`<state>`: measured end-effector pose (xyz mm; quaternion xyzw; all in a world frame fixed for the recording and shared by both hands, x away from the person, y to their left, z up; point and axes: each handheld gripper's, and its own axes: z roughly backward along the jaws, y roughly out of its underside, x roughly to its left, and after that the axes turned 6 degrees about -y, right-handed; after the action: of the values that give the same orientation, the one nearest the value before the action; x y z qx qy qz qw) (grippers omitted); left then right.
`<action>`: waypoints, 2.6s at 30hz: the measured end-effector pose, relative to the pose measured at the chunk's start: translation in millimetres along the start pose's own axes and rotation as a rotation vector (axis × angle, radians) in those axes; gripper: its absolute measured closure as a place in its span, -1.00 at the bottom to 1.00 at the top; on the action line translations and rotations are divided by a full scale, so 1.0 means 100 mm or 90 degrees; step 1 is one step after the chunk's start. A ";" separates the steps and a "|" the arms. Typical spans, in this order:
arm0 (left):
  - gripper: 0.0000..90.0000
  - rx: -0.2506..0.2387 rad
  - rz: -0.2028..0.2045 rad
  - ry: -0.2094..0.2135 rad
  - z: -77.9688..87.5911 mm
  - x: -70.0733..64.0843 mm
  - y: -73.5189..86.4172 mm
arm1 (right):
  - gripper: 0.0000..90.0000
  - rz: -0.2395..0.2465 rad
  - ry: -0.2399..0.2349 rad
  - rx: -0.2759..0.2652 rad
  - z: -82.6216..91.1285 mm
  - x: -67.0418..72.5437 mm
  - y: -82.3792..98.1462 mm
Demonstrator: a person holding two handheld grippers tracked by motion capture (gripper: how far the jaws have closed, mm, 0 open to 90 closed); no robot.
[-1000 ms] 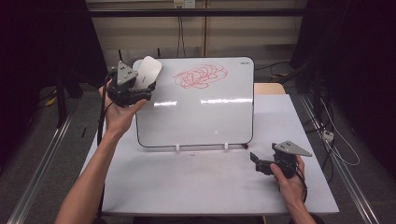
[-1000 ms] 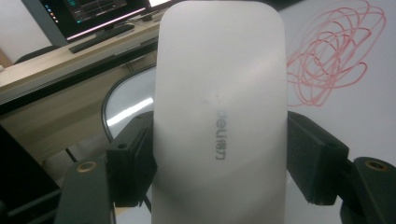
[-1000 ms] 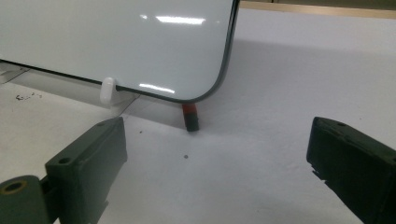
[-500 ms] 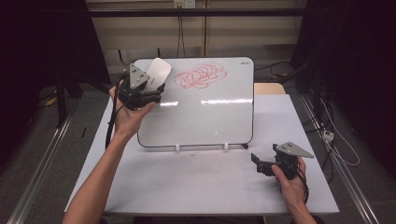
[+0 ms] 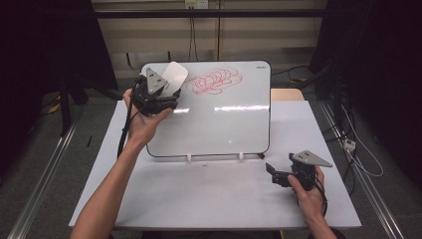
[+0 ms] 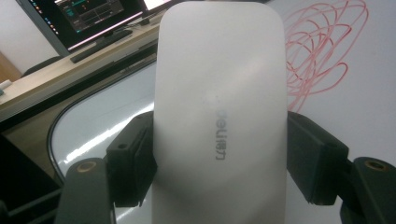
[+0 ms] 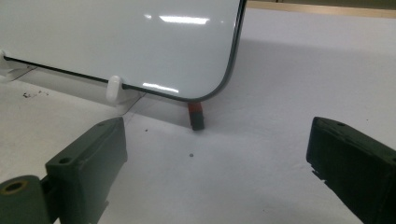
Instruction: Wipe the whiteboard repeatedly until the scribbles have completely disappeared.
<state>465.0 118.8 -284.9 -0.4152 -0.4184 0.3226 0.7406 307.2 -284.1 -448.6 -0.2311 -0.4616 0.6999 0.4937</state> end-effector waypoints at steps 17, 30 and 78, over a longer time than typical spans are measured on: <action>-0.31 0.036 -0.038 -0.041 -0.25 -0.10 -0.08 | -0.87 0.001 0.003 -0.005 0.06 -0.03 0.03; -0.31 0.046 -0.091 -0.082 -0.36 -0.21 -0.04 | -0.87 0.007 -0.002 0.000 0.04 -0.01 0.02; -0.31 0.056 -0.123 -0.085 -0.43 -0.56 -0.11 | -0.88 0.009 -0.002 -0.001 0.03 0.00 0.01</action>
<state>480.1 52.6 -307.9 -0.3178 -0.4905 0.2946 0.7561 304.4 -284.9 -448.4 -0.2335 -0.4616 0.7034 0.4876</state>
